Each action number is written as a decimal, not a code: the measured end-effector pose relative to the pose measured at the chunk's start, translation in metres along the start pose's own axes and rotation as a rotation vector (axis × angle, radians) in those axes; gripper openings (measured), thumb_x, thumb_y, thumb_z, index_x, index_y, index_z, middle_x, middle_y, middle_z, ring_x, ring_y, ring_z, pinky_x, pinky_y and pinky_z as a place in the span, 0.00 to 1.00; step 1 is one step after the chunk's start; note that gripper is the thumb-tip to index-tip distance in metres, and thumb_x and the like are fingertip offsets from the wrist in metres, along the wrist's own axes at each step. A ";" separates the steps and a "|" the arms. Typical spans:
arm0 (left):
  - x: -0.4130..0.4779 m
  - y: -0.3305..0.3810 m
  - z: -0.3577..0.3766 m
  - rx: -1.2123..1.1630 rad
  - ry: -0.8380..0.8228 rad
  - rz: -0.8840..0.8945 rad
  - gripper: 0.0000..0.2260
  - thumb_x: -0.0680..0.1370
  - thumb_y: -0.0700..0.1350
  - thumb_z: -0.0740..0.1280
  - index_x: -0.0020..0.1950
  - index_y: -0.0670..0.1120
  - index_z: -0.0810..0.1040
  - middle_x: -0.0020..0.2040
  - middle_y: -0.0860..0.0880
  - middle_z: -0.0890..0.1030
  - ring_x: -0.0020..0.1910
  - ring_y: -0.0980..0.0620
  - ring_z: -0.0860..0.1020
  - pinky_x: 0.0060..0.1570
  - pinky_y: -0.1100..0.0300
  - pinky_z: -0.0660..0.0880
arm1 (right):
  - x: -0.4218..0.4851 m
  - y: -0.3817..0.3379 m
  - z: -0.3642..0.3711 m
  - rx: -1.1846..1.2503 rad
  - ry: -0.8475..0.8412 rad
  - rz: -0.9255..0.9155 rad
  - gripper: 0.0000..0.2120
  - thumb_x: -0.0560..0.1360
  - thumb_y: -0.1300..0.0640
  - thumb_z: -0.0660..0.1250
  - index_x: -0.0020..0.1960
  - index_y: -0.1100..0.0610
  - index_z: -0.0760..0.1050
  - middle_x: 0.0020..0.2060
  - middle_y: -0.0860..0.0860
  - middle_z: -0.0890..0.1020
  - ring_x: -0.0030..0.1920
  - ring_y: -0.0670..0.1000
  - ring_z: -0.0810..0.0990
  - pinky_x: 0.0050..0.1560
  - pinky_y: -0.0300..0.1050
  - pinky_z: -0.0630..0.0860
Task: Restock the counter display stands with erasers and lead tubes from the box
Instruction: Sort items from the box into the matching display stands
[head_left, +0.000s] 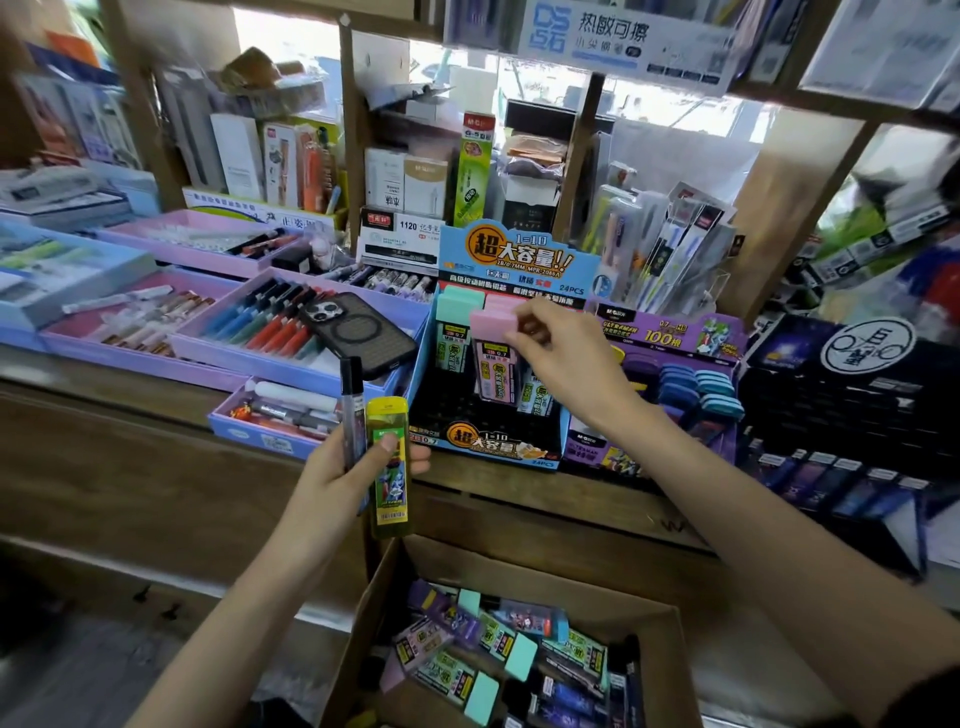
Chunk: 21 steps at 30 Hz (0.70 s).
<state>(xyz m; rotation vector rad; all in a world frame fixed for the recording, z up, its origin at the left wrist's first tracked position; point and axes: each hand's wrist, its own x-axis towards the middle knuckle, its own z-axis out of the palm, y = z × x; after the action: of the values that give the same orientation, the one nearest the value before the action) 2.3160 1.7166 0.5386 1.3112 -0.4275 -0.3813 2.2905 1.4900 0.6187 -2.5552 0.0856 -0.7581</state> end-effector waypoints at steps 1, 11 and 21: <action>-0.001 0.000 0.000 -0.006 -0.003 -0.001 0.08 0.79 0.38 0.60 0.55 0.42 0.76 0.46 0.43 0.85 0.46 0.48 0.84 0.40 0.62 0.80 | 0.000 0.000 0.002 -0.013 -0.009 -0.014 0.08 0.77 0.58 0.66 0.54 0.60 0.75 0.41 0.47 0.76 0.42 0.48 0.75 0.47 0.42 0.72; -0.003 0.004 0.001 -0.024 -0.012 -0.012 0.08 0.79 0.38 0.59 0.55 0.43 0.75 0.46 0.43 0.85 0.45 0.50 0.84 0.40 0.63 0.80 | 0.007 -0.003 0.012 -0.046 -0.025 -0.040 0.09 0.76 0.59 0.65 0.56 0.59 0.74 0.42 0.48 0.76 0.42 0.49 0.76 0.47 0.47 0.75; -0.005 0.006 0.005 -0.033 -0.028 0.002 0.08 0.79 0.38 0.59 0.56 0.41 0.75 0.46 0.42 0.85 0.46 0.49 0.84 0.41 0.63 0.79 | 0.005 0.008 0.014 -0.517 0.070 -0.145 0.08 0.74 0.60 0.68 0.51 0.64 0.76 0.51 0.58 0.75 0.54 0.58 0.71 0.52 0.49 0.66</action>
<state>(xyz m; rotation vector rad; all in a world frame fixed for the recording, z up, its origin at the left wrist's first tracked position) 2.3095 1.7157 0.5447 1.2746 -0.4441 -0.4044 2.3028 1.4884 0.6070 -3.0469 0.1352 -0.9855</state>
